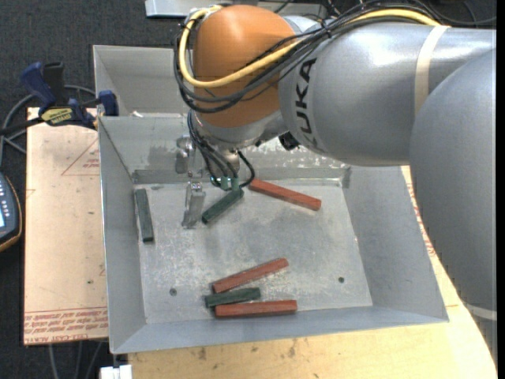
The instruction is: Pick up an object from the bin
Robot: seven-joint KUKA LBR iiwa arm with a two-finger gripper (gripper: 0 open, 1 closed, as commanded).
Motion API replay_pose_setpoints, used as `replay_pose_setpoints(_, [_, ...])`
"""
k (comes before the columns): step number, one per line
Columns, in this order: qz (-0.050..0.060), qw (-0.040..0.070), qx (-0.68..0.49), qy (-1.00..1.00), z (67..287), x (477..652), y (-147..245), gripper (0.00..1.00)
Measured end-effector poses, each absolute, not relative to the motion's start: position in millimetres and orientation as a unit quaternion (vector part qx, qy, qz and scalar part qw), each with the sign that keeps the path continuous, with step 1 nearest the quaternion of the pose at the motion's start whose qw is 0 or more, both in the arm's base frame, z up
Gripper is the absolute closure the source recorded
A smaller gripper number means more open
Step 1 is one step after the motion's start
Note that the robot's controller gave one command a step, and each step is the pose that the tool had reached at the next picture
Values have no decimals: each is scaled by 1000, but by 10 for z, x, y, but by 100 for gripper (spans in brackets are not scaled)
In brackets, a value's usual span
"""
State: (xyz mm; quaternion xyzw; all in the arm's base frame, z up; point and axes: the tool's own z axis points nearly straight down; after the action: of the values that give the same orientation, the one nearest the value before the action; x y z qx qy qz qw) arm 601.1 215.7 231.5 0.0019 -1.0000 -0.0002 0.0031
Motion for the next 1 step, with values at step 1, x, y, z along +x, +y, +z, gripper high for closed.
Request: replay_pose_setpoints(1, [0, 2, 101, -995, 655, 6230, 1388, 0])
